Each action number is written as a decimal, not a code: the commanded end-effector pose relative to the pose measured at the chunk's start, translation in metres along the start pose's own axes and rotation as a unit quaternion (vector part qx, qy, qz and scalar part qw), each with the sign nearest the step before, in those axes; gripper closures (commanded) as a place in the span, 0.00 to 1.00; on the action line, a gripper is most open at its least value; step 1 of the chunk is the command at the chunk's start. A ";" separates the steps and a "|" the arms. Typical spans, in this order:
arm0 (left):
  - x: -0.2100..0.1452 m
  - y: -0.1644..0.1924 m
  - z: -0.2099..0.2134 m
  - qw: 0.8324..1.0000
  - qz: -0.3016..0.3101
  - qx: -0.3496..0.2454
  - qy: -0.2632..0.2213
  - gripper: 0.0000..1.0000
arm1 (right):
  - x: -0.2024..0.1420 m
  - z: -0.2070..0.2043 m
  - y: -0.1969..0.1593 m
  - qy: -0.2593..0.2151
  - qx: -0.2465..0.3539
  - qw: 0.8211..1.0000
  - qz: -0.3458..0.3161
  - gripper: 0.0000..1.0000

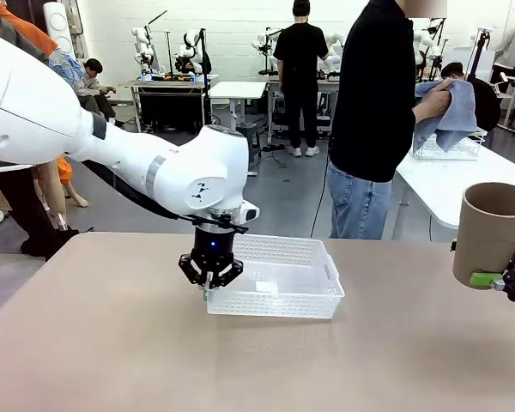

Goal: Clean and organize the cups into the basket.
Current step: Pick up the Organizing basket and move it to the center of the table, then pick up the Reusable plastic cup from the right side of the table and place it inside the Organizing basket.

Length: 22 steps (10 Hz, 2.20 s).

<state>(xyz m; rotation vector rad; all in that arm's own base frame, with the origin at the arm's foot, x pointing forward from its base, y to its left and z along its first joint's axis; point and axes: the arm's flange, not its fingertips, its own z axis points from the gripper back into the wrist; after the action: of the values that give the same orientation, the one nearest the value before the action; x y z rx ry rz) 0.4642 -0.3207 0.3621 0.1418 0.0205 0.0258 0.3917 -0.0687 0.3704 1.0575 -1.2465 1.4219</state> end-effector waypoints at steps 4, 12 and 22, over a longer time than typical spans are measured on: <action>-0.023 -0.001 -0.015 0.995 -0.091 0.004 -0.035 1.00 | 0.000 0.000 0.000 -0.001 0.000 1.000 0.000 0.23; -0.014 -0.012 -0.004 0.997 -0.076 -0.012 -0.030 1.00 | 0.054 -0.046 -0.029 0.080 -0.005 0.997 -0.006 0.23; -0.014 -0.012 -0.004 0.997 -0.076 -0.012 -0.030 1.00 | 0.044 -0.251 -0.125 0.372 0.111 0.913 -0.125 0.23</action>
<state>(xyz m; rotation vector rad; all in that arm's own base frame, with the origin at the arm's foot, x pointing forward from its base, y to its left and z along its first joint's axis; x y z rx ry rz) 0.4523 -0.3309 0.3613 0.1029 -0.0317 -0.1165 0.4900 0.1882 0.4047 0.6851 -0.4350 1.5629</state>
